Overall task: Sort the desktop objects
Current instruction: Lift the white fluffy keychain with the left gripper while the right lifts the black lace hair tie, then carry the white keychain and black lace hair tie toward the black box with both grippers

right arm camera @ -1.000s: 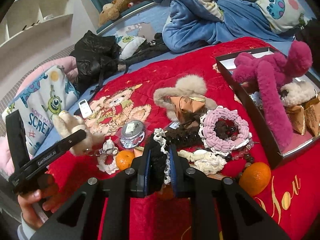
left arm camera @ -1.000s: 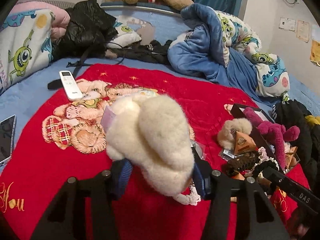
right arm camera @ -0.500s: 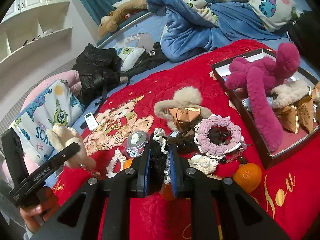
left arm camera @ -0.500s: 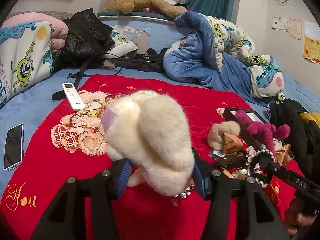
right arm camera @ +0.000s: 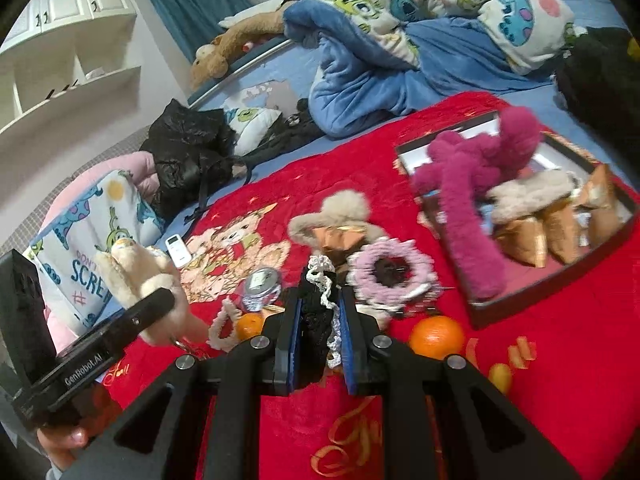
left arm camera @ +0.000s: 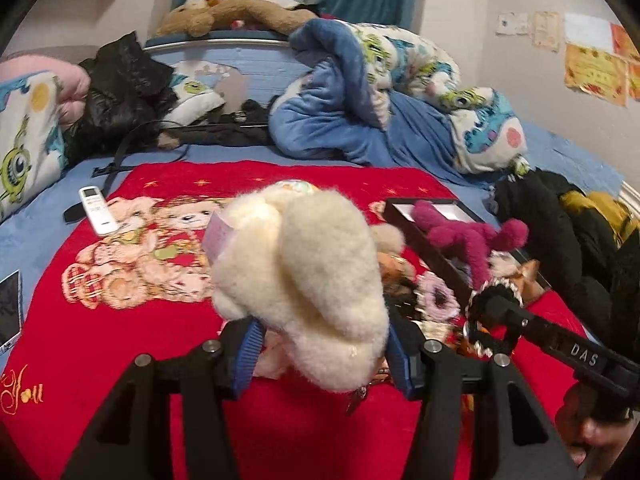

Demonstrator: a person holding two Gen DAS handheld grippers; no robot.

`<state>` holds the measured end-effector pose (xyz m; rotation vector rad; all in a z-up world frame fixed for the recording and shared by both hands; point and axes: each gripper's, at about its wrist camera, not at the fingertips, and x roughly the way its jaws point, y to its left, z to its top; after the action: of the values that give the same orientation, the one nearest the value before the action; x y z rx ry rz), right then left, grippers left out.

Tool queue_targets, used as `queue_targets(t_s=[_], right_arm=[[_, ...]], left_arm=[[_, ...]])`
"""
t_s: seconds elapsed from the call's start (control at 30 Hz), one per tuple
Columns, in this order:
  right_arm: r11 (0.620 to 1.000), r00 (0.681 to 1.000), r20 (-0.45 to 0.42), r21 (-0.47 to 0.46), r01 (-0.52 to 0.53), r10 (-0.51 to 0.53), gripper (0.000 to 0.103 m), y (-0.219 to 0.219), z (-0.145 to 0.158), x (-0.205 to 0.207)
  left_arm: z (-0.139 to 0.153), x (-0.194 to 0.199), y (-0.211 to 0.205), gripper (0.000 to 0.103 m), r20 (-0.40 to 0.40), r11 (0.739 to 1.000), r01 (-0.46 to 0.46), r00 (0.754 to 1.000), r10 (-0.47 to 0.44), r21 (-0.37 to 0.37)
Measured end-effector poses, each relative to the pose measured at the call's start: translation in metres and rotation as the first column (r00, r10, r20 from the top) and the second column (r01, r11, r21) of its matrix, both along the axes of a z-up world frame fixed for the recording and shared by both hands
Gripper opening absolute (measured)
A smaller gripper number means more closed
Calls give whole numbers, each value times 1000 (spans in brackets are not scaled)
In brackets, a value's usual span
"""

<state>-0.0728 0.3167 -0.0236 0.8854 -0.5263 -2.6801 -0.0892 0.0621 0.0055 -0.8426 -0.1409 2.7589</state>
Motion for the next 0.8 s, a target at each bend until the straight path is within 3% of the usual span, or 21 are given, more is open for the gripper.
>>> queue_targets(t_s=[0.3, 0.43, 0.6, 0.8], right_arm=[[995, 996, -9, 45, 93, -93, 17, 68, 14, 44], [985, 986, -19, 59, 164, -163, 17, 102, 20, 68], [969, 968, -40, 15, 247, -246, 17, 141, 27, 93], [965, 965, 23, 35, 262, -262, 18, 157, 5, 93]], left_arm=[[4, 21, 75, 56, -14, 992, 123, 992, -123, 7], [0, 36, 114, 56, -20, 980, 188, 982, -187, 64], [1, 65, 176, 56, -32, 955, 297, 954, -297, -27], [-7, 64, 201, 56, 13, 958, 288, 958, -288, -4]])
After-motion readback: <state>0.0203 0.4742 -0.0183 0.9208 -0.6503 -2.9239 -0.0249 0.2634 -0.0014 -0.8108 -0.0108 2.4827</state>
